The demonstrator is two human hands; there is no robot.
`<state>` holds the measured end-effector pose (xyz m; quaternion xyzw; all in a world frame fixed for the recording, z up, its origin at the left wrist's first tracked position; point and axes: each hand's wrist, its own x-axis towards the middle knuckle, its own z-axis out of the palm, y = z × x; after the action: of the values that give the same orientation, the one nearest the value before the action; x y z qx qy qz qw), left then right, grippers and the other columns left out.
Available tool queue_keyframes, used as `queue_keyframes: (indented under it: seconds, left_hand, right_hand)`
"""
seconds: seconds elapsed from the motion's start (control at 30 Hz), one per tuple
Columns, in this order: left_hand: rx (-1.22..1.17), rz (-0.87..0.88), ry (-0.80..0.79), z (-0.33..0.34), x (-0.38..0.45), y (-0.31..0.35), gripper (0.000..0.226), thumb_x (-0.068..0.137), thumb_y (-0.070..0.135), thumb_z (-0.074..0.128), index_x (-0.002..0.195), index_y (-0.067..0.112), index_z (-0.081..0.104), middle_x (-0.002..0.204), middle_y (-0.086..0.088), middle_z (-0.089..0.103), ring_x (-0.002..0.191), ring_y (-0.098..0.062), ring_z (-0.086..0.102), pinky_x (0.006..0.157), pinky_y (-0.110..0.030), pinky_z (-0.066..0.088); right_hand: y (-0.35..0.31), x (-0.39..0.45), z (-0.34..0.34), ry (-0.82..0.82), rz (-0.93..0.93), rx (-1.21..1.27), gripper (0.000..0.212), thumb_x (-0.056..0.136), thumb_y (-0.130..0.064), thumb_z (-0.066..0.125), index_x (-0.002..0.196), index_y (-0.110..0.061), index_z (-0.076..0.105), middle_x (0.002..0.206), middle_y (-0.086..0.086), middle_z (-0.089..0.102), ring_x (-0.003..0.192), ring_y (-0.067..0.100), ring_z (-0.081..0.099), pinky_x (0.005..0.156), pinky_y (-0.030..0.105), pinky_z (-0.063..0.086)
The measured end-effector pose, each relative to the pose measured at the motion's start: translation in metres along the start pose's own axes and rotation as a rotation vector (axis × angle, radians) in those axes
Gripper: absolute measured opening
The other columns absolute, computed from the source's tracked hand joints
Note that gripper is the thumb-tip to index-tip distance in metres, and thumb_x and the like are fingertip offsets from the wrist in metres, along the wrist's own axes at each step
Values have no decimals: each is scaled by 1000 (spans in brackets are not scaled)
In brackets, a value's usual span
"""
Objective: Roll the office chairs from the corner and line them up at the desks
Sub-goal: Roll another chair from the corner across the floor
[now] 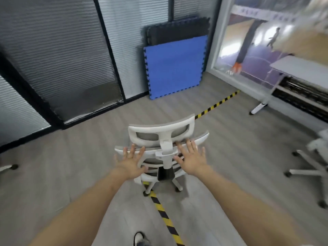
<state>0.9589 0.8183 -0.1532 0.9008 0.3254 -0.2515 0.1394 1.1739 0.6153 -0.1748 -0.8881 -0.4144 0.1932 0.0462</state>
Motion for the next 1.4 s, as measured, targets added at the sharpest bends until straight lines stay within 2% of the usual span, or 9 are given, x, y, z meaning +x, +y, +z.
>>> queue_keyframes:
  seconds: [0.3, 0.57, 0.77, 1.13, 1.4]
  left_hand:
    - [171, 265, -11, -65, 129, 185, 90, 94, 80, 36, 154, 54, -26, 166, 6, -36, 156, -35, -23, 120, -69, 1]
    - [333, 471, 7, -143, 260, 338, 86, 93, 82, 30, 155, 54, -23, 169, 8, -29, 158, -29, -17, 120, -65, 23]
    - [382, 576, -27, -194, 341, 440, 87, 94, 78, 36, 157, 53, -20, 169, 8, -29, 158, -28, -19, 120, -70, 11]
    - [408, 682, -27, -265, 478, 604, 84, 98, 74, 37, 154, 56, -23, 168, 5, -33, 156, -30, -24, 118, -77, 4]
    - [425, 702, -30, -317, 577, 742, 86, 96, 77, 36, 156, 53, -21, 168, 2, -33, 156, -31, -25, 117, -78, 1]
  right_hand:
    - [181, 20, -58, 35, 274, 93, 71, 100, -74, 19, 160, -51, -10, 169, -3, -27, 154, 20, -31, 121, 66, -12]
    - [314, 70, -125, 13, 501, 153, 74, 100, -72, 21, 161, -47, -14, 170, 3, -25, 156, 30, -24, 124, 61, -8]
    - [398, 111, -165, 9, 606, 193, 76, 99, -74, 19, 160, -47, -15, 170, 4, -27, 156, 32, -22, 125, 60, -5]
    - [551, 202, -222, 95, 691, 254, 78, 100, -69, 29, 161, -46, -14, 169, 3, -29, 155, 31, -26, 127, 59, 0]
    - [692, 278, -289, 75, 711, 252, 77, 101, -70, 26, 160, -46, -16, 167, 2, -32, 155, 30, -27, 126, 60, -5]
